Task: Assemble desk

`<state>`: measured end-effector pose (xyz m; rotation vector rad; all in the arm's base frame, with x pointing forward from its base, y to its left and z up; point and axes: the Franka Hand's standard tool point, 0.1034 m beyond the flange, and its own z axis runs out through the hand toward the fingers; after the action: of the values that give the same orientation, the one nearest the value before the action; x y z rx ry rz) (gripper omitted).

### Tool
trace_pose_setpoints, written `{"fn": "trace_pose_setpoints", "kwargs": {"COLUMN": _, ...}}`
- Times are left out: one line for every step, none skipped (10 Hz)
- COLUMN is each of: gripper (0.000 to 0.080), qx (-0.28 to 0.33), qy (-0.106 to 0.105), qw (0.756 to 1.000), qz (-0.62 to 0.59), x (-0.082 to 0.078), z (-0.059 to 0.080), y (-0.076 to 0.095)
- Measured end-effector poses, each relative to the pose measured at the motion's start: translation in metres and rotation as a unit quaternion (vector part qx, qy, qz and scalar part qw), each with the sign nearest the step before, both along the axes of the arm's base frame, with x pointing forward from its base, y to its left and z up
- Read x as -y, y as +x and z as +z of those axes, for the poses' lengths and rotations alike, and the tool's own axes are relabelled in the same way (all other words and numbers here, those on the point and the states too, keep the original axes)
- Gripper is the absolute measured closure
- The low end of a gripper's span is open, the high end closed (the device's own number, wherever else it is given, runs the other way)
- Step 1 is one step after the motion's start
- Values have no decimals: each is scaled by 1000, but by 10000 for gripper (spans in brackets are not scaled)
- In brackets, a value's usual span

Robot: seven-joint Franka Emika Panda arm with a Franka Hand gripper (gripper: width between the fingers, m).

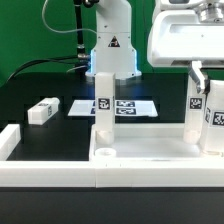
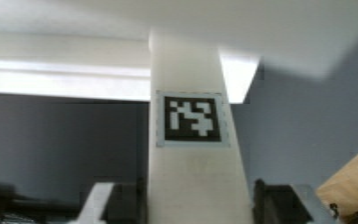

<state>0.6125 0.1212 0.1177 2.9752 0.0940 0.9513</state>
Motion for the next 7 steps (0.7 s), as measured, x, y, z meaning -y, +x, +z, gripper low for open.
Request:
{"fn": "trace_pose_setpoints", "kwargs": {"gripper": 514, "qx": 0, "qy": 0, "qw": 1000, "qz": 0, "x": 0, "z": 0, "y": 0}}
{"fn": "trace_pose_setpoints", "kwargs": {"gripper": 514, "qx": -1, "qy": -2, "qw": 1000, "qz": 1, "x": 2, "z": 0, "y": 0}}
{"fn": "trace_pose_setpoints", "kwargs": {"gripper": 514, "qx": -1, "qy": -3, "qw": 1000, "qz": 1, "x": 2, "z": 0, "y": 0}}
{"fn": "trace_pose_setpoints", "kwargs": {"gripper": 457, "qx": -1, "qy": -3, "qw": 1000, "qz": 2, "x": 2, "z": 0, "y": 0}}
{"fn": "trace_pose_setpoints", "kwargs": {"gripper": 309, "qx": -1, "qy": -3, "qw": 1000, "qz": 2, "x": 2, "z": 0, "y": 0}}
{"fn": "trace_pose_setpoints", "kwargs": {"gripper": 309, "qx": -1, "qy": -3, "qw": 1000, "qz": 2, "x": 2, "z": 0, "y": 0}}
{"fn": "trace_pose_setpoints", "kwargs": {"gripper": 187, "qx": -1, "qy": -3, "qw": 1000, "qz": 2, "x": 2, "z": 0, "y": 0}}
